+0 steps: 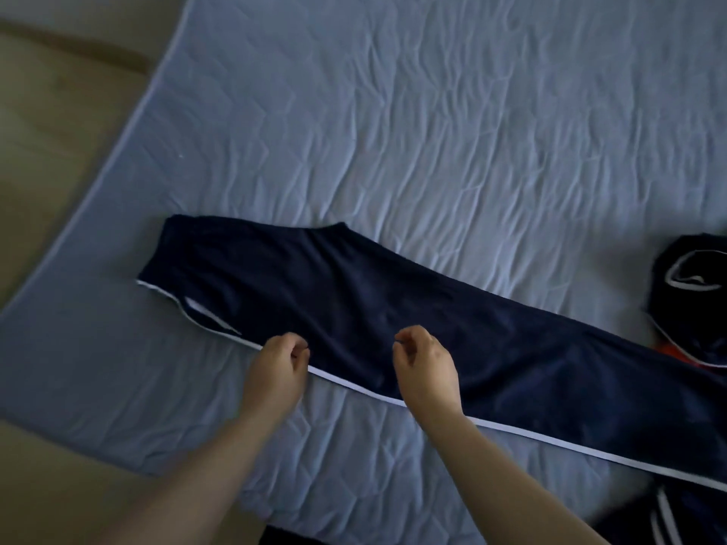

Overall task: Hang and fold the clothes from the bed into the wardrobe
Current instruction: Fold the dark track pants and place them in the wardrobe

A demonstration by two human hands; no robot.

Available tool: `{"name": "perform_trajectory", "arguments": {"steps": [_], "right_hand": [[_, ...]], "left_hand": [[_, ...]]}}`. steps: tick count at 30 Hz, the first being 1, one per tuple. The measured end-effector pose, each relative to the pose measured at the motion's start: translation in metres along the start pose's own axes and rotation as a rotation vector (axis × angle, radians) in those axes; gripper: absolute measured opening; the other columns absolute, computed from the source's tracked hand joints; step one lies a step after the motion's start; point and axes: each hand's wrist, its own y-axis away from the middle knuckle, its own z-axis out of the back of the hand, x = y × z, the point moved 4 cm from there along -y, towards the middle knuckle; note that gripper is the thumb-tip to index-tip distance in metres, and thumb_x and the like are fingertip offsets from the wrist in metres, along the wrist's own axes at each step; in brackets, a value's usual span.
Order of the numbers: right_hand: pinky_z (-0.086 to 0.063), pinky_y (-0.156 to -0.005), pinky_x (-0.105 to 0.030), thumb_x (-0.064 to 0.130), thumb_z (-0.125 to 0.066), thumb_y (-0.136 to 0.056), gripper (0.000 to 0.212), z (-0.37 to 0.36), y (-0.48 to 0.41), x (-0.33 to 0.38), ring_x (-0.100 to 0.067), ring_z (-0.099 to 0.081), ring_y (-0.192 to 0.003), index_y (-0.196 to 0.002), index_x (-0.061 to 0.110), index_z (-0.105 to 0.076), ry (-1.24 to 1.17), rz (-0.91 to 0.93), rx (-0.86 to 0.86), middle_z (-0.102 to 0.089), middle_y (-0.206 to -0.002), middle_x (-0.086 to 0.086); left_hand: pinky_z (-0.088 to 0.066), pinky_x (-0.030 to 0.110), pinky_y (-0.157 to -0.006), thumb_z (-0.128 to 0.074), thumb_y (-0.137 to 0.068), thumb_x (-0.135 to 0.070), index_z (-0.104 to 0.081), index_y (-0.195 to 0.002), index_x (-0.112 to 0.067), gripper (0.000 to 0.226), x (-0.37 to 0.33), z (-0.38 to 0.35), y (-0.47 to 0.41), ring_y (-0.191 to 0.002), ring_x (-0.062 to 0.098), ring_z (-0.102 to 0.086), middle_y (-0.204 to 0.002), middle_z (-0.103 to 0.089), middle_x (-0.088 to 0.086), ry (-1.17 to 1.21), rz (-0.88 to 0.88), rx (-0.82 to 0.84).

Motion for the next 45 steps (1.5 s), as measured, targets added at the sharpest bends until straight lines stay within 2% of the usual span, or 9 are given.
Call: {"name": "perform_trajectory", "arguments": {"steps": [8, 14, 21, 23, 26, 31, 39, 42, 45], "right_hand": [[-0.051, -0.077, -0.035, 0.017, -0.050, -0.094, 0.016, -0.107, -0.014, 0.097, -0.020, -0.060, -0.086, -0.105, 0.014, -0.061, -0.005, 0.025, 0.133, -0.065, -0.097, -0.003], [-0.051, -0.080, -0.033, 0.018, -0.050, -0.096, 0.022, -0.166, -0.030, 0.139, -0.017, -0.060, -0.091, -0.116, 0.014, -0.057, 0.027, 0.074, 0.181, -0.062, -0.110, -0.004], [-0.045, -0.089, -0.025, 0.023, -0.051, -0.097, 0.042, -0.208, -0.040, 0.150, -0.018, -0.055, -0.112, -0.137, 0.014, -0.046, 0.096, 0.077, 0.268, -0.054, -0.129, -0.006], [-0.045, -0.095, -0.027, 0.023, -0.051, -0.097, 0.046, -0.211, -0.043, 0.150, -0.017, -0.054, -0.116, -0.141, 0.013, -0.043, 0.074, 0.062, 0.266, -0.054, -0.132, -0.005], [-0.043, -0.090, -0.022, 0.023, -0.053, -0.096, 0.051, -0.211, -0.047, 0.145, -0.013, -0.054, -0.111, -0.145, 0.016, -0.038, 0.026, 0.025, 0.269, -0.056, -0.129, -0.003], [-0.039, -0.086, -0.019, 0.026, -0.054, -0.096, 0.058, -0.216, -0.049, 0.145, -0.011, -0.054, -0.107, -0.150, 0.021, -0.031, -0.004, -0.034, 0.310, -0.055, -0.127, -0.001], [-0.038, -0.091, -0.020, 0.023, -0.054, -0.096, 0.061, -0.257, -0.047, 0.204, -0.011, -0.051, -0.115, -0.151, 0.022, -0.028, -0.138, -0.019, 0.414, -0.051, -0.133, -0.003], [-0.037, -0.088, -0.018, 0.024, -0.053, -0.096, 0.060, -0.266, -0.045, 0.215, -0.008, -0.051, -0.108, -0.150, 0.023, -0.028, -0.201, -0.047, 0.438, -0.053, -0.132, -0.002], [-0.037, -0.075, -0.012, 0.024, -0.052, -0.096, 0.060, -0.259, -0.045, 0.216, -0.007, -0.053, -0.102, -0.151, 0.023, -0.027, -0.246, -0.086, 0.435, -0.056, -0.130, 0.000]], "left_hand": [[-0.048, 0.037, -0.079, -0.060, -0.091, -0.018, -0.062, -0.099, -0.006, 0.014, 0.111, 0.078, -0.047, -0.091, 0.027, -0.062, -0.098, -0.065, 0.010, 0.115, 0.173, -0.118], [-0.040, 0.031, -0.071, -0.068, -0.084, -0.042, -0.051, -0.091, -0.007, 0.040, 0.165, 0.109, -0.081, -0.086, 0.027, -0.058, -0.089, -0.059, 0.006, 0.300, 0.442, -0.276], [-0.049, 0.045, -0.097, -0.073, -0.061, -0.057, -0.062, -0.113, -0.006, 0.073, 0.192, 0.100, -0.110, -0.106, 0.027, -0.064, -0.112, -0.067, 0.011, 0.865, 0.621, -0.129], [-0.051, 0.046, -0.095, -0.078, -0.060, -0.049, -0.062, -0.111, -0.008, 0.068, 0.195, 0.099, -0.117, -0.103, 0.026, -0.066, -0.111, -0.069, 0.010, 1.003, 0.644, -0.148], [-0.054, 0.046, -0.091, -0.077, -0.077, -0.022, -0.066, -0.097, -0.015, 0.024, 0.195, 0.092, -0.125, -0.096, 0.025, -0.068, -0.107, -0.070, 0.011, 1.134, 0.643, -0.168], [-0.050, 0.025, -0.071, -0.067, -0.084, -0.009, -0.066, -0.093, -0.010, 0.010, 0.190, 0.107, -0.126, -0.094, 0.025, -0.066, -0.090, -0.069, 0.003, 0.832, 0.463, -0.279], [-0.047, 0.028, -0.084, -0.065, -0.088, -0.013, -0.057, -0.109, 0.000, 0.025, 0.207, 0.179, -0.136, -0.090, 0.020, -0.059, -0.101, -0.063, 0.011, 0.695, 0.339, -0.401], [-0.038, 0.002, -0.059, -0.065, -0.089, -0.013, -0.055, -0.102, -0.003, 0.019, 0.213, 0.193, -0.135, -0.072, 0.008, -0.052, -0.089, -0.058, 0.003, 0.637, 0.316, -0.425], [-0.034, 0.006, -0.051, -0.063, -0.089, -0.013, -0.046, -0.090, -0.007, 0.018, 0.203, 0.198, -0.135, -0.064, 0.012, -0.044, -0.074, -0.047, -0.001, 0.599, 0.282, -0.448]]}}
